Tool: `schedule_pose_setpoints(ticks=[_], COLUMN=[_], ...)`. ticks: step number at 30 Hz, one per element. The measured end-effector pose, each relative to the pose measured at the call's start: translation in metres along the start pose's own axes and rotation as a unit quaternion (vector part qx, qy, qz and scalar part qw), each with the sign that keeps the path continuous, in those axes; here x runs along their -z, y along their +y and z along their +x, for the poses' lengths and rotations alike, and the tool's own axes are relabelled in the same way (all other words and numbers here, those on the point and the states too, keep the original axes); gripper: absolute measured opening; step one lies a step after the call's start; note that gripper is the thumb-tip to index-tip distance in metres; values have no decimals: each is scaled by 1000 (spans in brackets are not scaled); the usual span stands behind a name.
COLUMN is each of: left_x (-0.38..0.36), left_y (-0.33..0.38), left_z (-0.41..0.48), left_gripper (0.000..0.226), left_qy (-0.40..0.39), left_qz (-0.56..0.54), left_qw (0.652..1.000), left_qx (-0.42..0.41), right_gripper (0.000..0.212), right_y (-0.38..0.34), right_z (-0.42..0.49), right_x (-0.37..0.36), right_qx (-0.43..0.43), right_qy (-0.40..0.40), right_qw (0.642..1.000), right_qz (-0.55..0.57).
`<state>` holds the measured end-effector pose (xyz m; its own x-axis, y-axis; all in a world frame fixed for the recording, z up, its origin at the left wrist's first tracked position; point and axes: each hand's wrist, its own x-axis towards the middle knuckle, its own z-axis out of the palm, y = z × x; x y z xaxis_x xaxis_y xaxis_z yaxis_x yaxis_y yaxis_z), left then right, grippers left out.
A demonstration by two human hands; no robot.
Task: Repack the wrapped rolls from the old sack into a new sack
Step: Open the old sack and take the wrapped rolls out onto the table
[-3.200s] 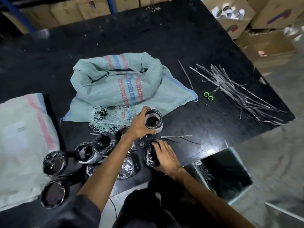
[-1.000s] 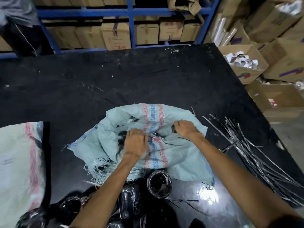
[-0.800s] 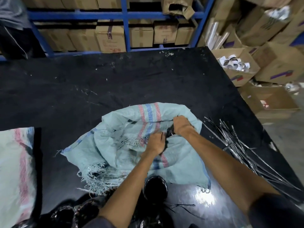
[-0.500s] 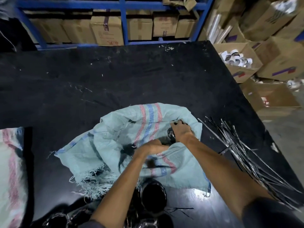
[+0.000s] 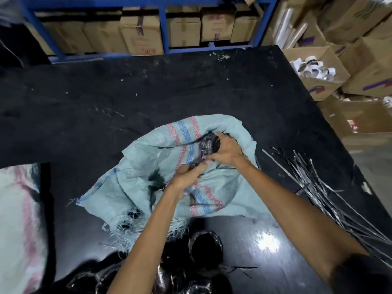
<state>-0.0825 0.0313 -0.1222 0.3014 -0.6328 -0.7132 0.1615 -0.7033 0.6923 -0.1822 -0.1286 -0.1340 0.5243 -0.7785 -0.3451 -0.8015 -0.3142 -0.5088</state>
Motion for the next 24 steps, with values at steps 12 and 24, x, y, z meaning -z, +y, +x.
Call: schedule_pose_setpoints(ticks=[12,24], left_x=[92,62], left_y=[-19,-15], left_z=[5,14], left_gripper=[32,57], left_qy=[362,239], left_qz=[103,281], left_qw=[904,895], left_qx=[-204,-250], right_gripper=[103,98], right_y=[-83,-35], right_z=[22,-18], right_x=[-14,-37], right_qx=[-8,-60], right_qy=[-5,5], right_qw=[994,977], right_qz=[110,205])
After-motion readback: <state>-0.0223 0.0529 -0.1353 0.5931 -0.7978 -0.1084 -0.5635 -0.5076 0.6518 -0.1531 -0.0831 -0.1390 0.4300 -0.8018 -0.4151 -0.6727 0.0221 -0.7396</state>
